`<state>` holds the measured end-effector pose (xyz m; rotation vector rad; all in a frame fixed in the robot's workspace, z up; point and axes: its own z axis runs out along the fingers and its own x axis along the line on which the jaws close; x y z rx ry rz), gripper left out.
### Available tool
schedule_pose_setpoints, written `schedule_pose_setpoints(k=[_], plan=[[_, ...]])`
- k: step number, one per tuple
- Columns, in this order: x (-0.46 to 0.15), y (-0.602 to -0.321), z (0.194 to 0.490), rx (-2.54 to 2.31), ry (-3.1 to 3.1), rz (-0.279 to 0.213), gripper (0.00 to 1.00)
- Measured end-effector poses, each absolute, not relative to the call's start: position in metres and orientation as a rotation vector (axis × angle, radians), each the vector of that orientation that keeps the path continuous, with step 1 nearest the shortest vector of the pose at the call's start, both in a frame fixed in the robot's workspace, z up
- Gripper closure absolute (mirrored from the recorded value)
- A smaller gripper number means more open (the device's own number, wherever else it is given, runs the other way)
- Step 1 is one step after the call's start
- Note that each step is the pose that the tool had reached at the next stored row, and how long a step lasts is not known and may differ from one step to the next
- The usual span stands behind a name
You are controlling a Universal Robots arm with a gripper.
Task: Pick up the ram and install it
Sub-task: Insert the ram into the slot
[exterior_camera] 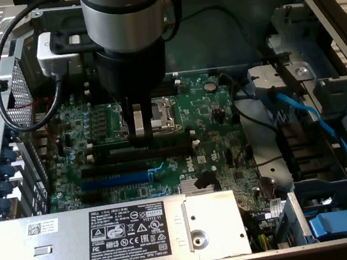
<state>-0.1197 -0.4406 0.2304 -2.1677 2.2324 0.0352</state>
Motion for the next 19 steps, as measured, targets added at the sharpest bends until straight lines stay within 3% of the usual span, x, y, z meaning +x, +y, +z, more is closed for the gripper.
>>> schedule_pose_setpoints(k=[14,16,19], plan=[[-0.1197,-0.4406,0.2264,-2.168,2.232,0.035,0.88],[-0.1198,-0.4406,0.2264,-2.167,2.233,0.035,0.8],[-0.1197,-0.4406,0.2265,-2.168,2.232,0.035,0.8]])
